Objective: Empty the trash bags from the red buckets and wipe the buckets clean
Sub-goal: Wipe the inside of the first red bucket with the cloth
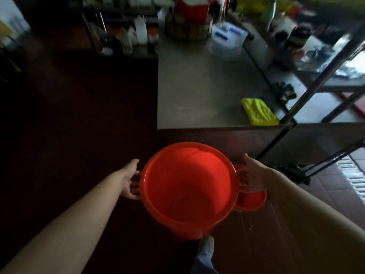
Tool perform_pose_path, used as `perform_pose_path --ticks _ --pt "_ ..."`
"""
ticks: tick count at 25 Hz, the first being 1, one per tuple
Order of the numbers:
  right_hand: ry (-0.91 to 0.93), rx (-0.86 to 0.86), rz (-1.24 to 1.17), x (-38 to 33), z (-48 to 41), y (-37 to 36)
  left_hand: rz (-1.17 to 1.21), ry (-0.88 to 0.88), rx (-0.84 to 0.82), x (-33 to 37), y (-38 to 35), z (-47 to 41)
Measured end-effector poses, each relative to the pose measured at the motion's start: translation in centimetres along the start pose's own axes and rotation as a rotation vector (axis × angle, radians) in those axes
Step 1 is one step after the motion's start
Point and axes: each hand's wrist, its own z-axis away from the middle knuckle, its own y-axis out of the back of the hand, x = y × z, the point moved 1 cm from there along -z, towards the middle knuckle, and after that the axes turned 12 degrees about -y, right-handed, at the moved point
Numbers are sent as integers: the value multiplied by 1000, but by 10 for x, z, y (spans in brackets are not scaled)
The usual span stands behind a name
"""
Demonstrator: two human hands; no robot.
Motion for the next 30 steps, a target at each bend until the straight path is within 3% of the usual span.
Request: perform_pose_path --ticks 9,14,30 --pt "173 -14 45 -48 189 -29 -79 -268 -26 121 50 128" --pt "326 97 89 -107 248 -41 -45 -355 -17 181 47 159" --pt "442 149 146 -413 168 -19 -35 -354 90 378 -58 56"
